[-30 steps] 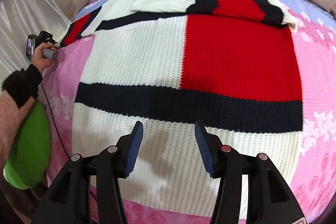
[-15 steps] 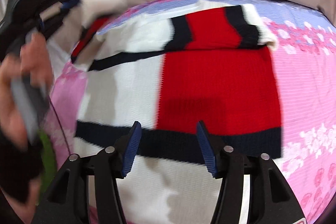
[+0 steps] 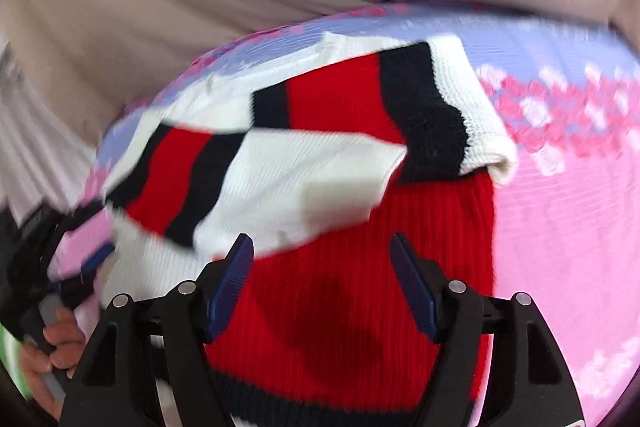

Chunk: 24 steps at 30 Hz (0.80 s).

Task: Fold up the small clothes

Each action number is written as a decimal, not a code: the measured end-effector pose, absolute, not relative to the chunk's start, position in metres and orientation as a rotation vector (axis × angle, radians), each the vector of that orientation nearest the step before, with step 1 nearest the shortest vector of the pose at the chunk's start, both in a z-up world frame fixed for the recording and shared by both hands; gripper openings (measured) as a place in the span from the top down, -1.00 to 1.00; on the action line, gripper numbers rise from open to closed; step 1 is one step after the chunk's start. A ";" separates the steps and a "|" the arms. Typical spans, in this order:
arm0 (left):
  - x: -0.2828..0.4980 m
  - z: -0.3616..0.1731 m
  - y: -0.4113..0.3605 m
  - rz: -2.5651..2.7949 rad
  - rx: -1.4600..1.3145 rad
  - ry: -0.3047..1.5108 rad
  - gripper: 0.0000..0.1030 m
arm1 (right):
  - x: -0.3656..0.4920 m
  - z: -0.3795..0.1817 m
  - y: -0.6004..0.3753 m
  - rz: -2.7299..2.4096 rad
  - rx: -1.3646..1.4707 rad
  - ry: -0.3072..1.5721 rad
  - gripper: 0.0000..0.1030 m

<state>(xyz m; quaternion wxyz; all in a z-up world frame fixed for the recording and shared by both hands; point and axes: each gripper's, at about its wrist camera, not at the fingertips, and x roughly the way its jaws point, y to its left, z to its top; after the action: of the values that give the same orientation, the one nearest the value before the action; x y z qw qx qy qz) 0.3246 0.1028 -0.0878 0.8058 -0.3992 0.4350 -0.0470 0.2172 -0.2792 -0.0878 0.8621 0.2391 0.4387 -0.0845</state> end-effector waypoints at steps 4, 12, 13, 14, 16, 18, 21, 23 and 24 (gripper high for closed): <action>0.355 -0.100 0.128 -0.022 -0.956 0.920 -0.24 | 0.234 -0.121 -0.317 -0.238 0.684 0.931 -0.36; 0.371 -0.071 0.119 -0.057 -0.930 0.867 0.38 | 0.252 0.008 -0.300 0.021 0.519 0.676 0.86; 0.374 -0.073 0.116 -0.054 -0.939 0.873 0.34 | 0.254 0.031 -0.302 0.027 0.476 0.633 0.86; 0.374 -0.076 0.114 -0.051 -0.956 0.888 0.31 | 0.256 0.048 -0.307 0.019 0.427 0.600 0.86; 0.373 -0.086 0.104 -0.048 -0.989 0.930 0.25 | 0.274 0.039 -0.325 -0.047 0.336 0.634 0.86; 0.372 -0.097 0.094 -0.031 -1.005 0.978 0.21 | 0.306 -0.021 -0.350 -0.171 0.322 0.838 0.86; 0.375 -0.104 0.082 -0.023 -0.998 1.001 -0.08 | 0.312 -0.069 -0.369 -0.205 0.417 0.942 0.86; 0.384 -0.107 0.079 0.000 -0.969 0.995 -0.07 | 0.310 -0.064 -0.366 -0.182 0.417 0.906 0.86; 0.389 -0.109 0.079 -0.002 -0.969 0.984 -0.03 | 0.307 -0.060 -0.366 -0.173 0.431 0.889 0.86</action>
<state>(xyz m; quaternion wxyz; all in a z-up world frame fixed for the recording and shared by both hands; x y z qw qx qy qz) 0.3888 0.0795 -0.1088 0.7709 -0.4469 0.4540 -0.0011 0.3071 -0.3665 -0.0601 0.8767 0.2068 0.4262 -0.0830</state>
